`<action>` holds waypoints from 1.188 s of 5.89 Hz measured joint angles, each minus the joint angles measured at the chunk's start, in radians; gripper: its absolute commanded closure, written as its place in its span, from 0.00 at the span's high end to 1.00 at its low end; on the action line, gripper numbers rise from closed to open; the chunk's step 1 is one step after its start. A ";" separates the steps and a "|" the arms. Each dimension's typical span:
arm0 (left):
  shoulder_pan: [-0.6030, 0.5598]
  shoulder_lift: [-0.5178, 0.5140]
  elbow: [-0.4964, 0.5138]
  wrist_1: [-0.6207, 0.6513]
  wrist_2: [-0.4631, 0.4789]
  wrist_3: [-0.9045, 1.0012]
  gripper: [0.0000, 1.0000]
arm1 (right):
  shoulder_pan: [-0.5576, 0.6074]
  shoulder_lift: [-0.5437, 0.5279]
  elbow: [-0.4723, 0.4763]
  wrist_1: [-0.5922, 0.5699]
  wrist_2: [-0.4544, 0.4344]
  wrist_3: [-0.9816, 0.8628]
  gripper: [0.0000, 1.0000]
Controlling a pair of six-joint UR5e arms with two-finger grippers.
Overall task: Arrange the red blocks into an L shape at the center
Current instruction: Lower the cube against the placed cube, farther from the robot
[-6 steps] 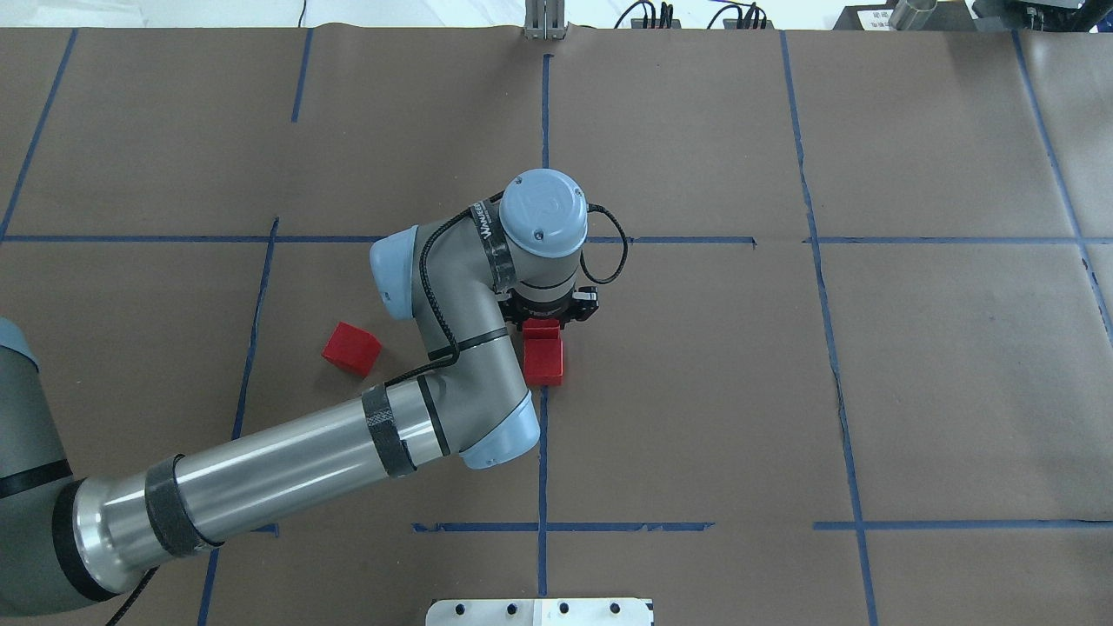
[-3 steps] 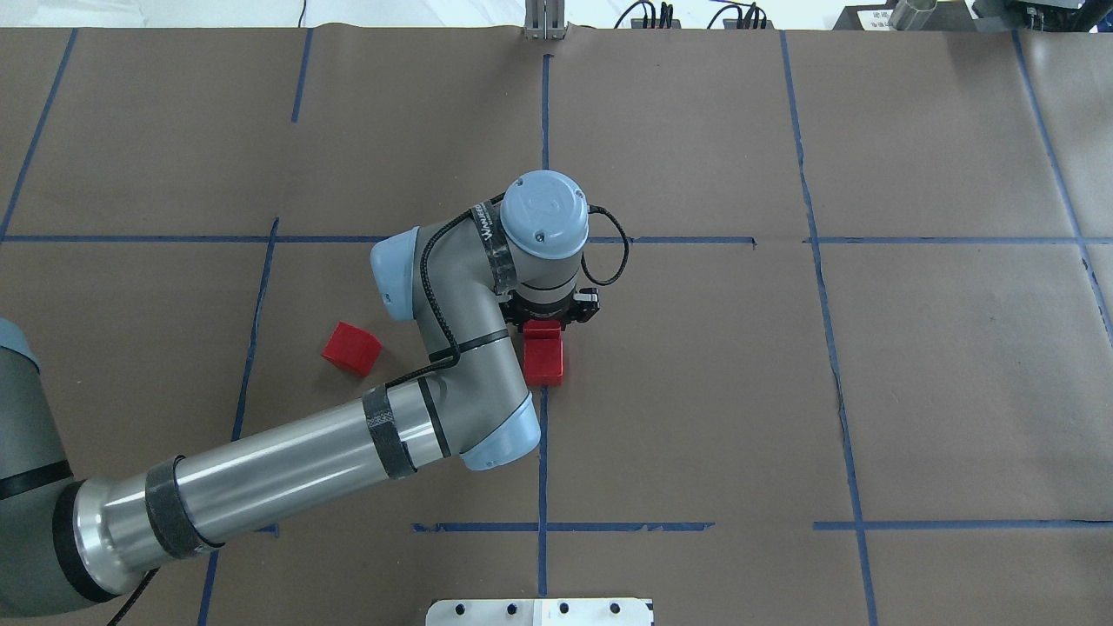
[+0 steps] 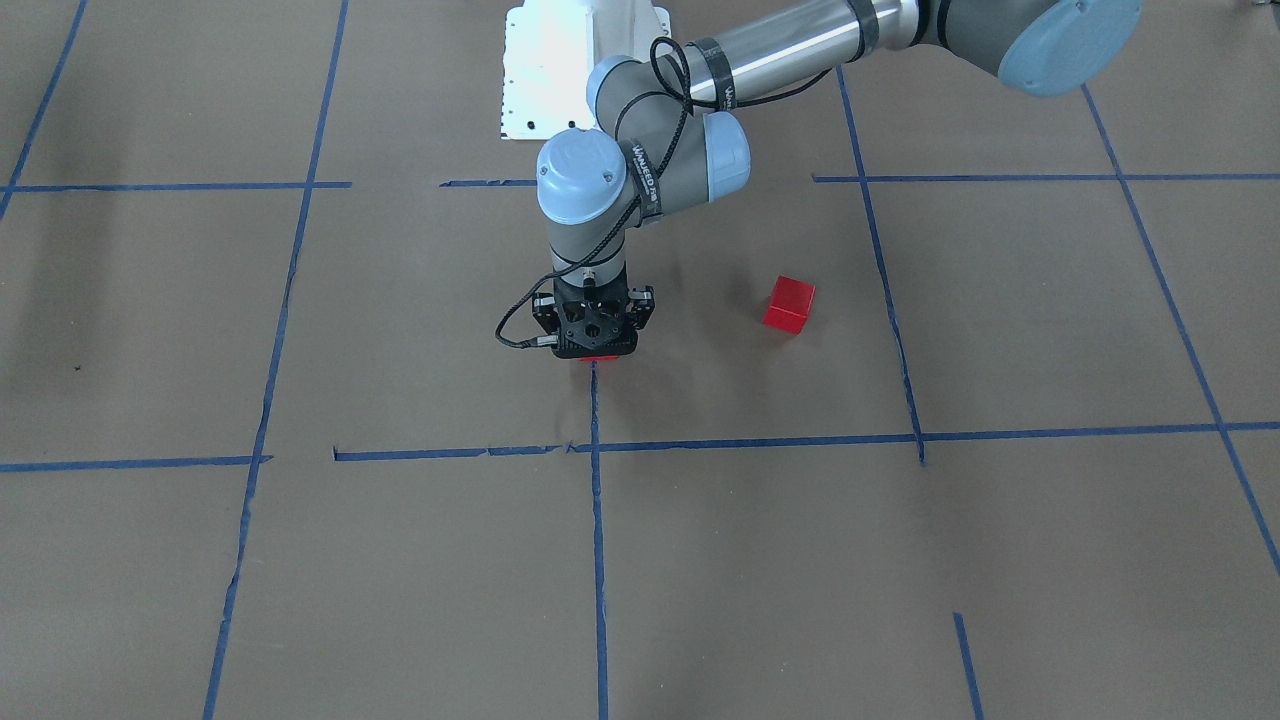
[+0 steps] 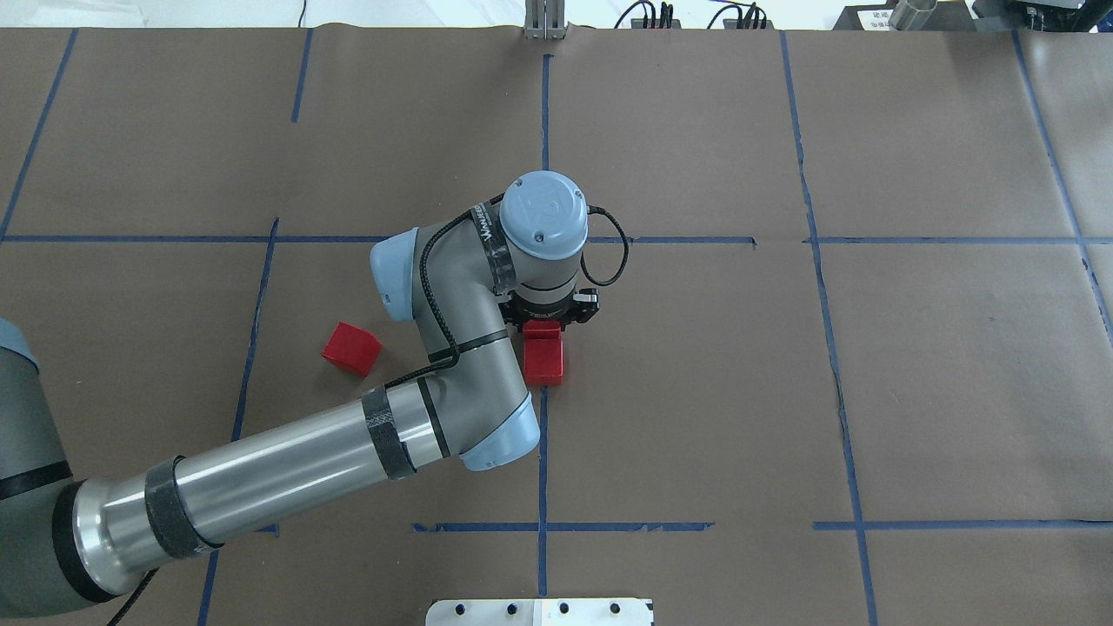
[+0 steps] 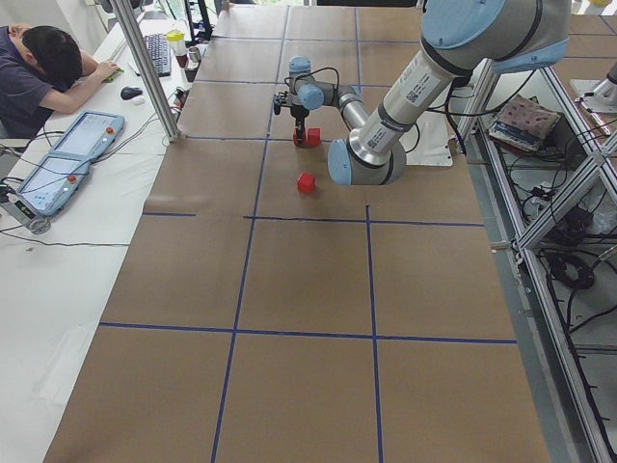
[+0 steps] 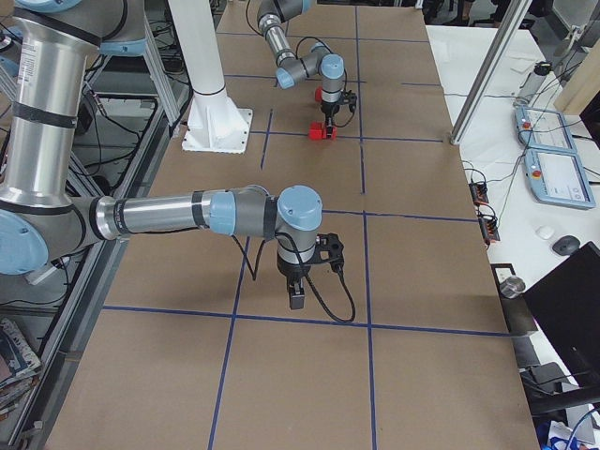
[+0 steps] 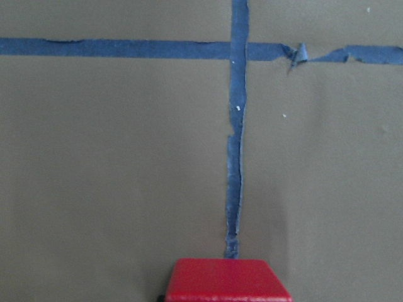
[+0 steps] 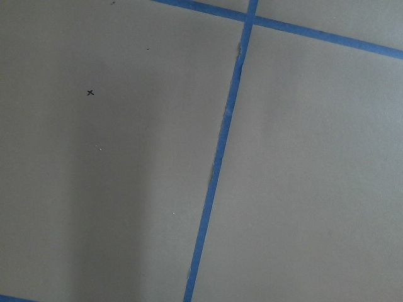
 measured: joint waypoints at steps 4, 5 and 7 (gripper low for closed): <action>0.002 0.001 0.001 0.000 -0.001 -0.005 0.29 | 0.001 0.001 -0.001 0.000 0.000 0.000 1.00; 0.002 0.001 0.001 -0.002 -0.001 -0.008 0.29 | 0.001 0.001 -0.001 0.000 -0.001 0.000 1.00; 0.004 0.000 0.001 -0.009 -0.001 -0.031 0.29 | 0.001 0.001 -0.002 0.000 -0.001 0.000 1.00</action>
